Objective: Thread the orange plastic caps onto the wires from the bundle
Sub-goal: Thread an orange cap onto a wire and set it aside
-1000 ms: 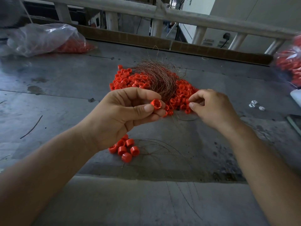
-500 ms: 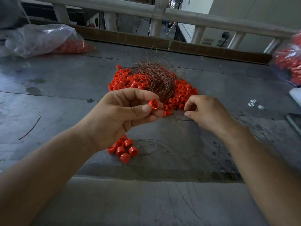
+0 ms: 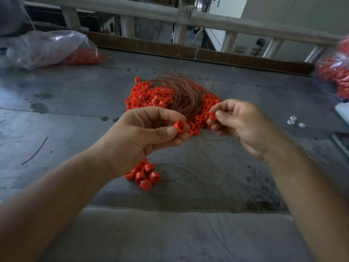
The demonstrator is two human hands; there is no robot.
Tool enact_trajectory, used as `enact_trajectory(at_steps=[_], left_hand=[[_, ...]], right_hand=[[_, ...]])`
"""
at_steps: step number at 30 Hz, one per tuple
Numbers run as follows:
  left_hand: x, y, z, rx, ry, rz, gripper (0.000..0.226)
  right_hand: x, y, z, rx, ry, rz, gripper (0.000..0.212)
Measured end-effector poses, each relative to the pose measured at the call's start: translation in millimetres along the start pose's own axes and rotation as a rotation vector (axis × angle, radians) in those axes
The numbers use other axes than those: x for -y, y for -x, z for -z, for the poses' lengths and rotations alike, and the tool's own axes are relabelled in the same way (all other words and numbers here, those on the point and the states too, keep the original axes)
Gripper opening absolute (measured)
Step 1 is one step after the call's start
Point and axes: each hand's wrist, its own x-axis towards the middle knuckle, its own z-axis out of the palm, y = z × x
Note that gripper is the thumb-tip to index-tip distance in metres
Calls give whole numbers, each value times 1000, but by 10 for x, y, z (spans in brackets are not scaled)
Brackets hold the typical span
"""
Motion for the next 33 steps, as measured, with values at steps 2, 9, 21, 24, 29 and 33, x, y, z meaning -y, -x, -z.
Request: enact_trajectory(at_steps=[2,9,21,24,29,33], left_hand=[[-3,-1,-3,-2,-9,0,22],[3,-6,-6,-8,-46,19,22],[-4,0,-29,-33,-79,31,21],[-4,5,-29,-45,-83,34,21],[0,-5,-46,-95,-94,37,23],[-1,-12,-66,-172,-73,19,24]], right_hand=[[30,29,-57,50,-113,0,25],[79,85,-128,137,-263,37,30],[94,117,-157,181,-345,30,22],[89,127,-161,208,-363,49,11],[61,158,-260,131,-124,197,13],[36,193,-360,7,231,469,24]])
